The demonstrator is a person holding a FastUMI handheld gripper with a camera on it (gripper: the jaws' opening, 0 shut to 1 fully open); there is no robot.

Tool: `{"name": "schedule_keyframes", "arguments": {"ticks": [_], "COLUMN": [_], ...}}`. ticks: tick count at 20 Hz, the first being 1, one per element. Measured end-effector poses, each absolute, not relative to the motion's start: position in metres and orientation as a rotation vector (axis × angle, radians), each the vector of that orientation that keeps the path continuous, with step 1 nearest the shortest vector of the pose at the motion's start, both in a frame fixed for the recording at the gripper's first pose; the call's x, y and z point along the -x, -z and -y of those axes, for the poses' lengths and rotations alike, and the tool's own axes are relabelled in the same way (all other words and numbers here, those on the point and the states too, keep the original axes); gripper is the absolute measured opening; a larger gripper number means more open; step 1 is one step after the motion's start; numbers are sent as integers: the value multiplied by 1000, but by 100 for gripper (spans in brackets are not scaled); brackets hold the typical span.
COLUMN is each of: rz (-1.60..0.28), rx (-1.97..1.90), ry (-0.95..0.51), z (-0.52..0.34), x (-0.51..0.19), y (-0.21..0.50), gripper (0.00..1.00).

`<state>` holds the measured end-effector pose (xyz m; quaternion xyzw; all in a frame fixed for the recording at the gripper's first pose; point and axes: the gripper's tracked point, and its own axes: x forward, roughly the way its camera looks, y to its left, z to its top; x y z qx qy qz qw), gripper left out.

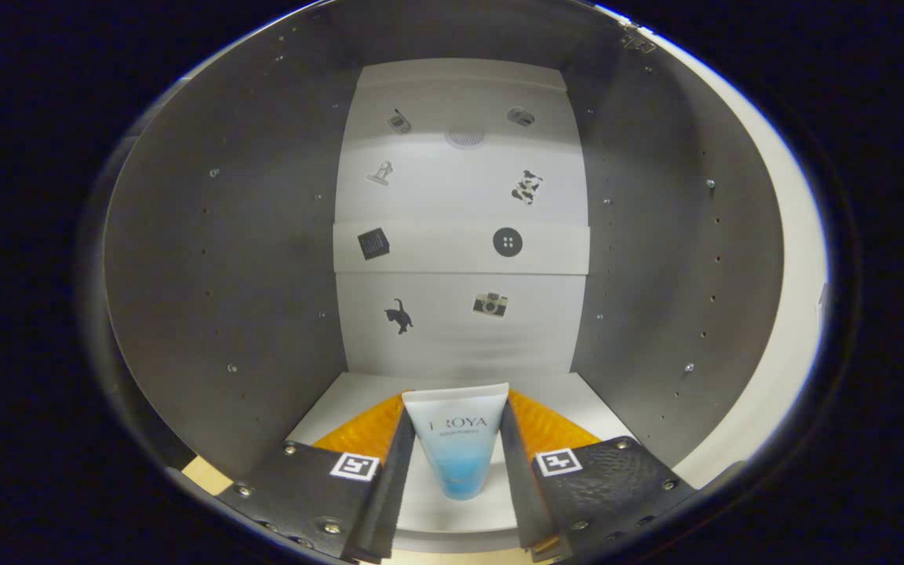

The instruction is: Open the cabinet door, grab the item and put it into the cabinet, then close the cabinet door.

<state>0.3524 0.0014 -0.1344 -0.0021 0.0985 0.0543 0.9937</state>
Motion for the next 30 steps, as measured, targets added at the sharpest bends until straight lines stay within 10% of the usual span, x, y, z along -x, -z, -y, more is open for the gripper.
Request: {"name": "schedule_keyframes", "arguments": {"ticks": [15,30], "rz": [-138,-73], "rx": [-65,-43], "ry": [-78,63], "z": [8,48], "x": [-339,-115], "y": [110,42], "gripper": [99,99]}}
